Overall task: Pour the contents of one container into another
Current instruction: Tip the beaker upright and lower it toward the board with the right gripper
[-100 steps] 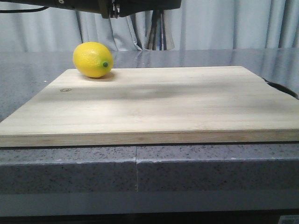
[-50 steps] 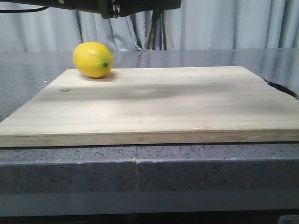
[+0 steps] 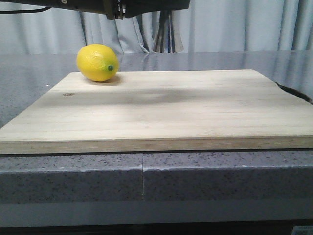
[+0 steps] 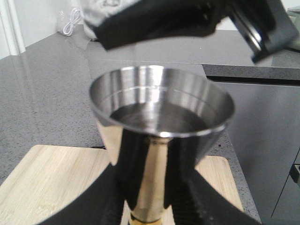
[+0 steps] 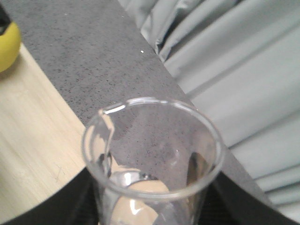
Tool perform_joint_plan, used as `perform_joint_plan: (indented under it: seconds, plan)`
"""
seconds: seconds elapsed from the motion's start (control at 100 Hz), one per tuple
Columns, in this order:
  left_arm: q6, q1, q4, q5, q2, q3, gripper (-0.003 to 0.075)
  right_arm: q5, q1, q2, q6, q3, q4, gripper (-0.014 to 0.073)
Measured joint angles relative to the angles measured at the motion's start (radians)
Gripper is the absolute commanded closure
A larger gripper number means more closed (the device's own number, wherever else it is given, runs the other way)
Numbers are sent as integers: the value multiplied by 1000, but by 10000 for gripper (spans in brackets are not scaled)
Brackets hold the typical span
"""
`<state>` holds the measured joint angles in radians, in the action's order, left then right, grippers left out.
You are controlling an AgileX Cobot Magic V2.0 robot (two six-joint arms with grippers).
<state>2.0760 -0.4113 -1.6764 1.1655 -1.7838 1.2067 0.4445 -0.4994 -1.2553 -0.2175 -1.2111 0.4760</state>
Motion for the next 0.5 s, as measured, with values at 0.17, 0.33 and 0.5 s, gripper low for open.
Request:
perform_joint_plan:
  seconds: [0.17, 0.33, 0.5]
  plan:
    - [0, 0, 0, 0, 0, 0, 533, -98, 106, 75, 184, 104, -6, 321]
    - [0, 0, 0, 0, 0, 0, 533, -275, 215, 145, 332, 262, -7, 321]
    - [0, 0, 0, 0, 0, 0, 533, -445, 293, 158, 361, 410, -81, 321]
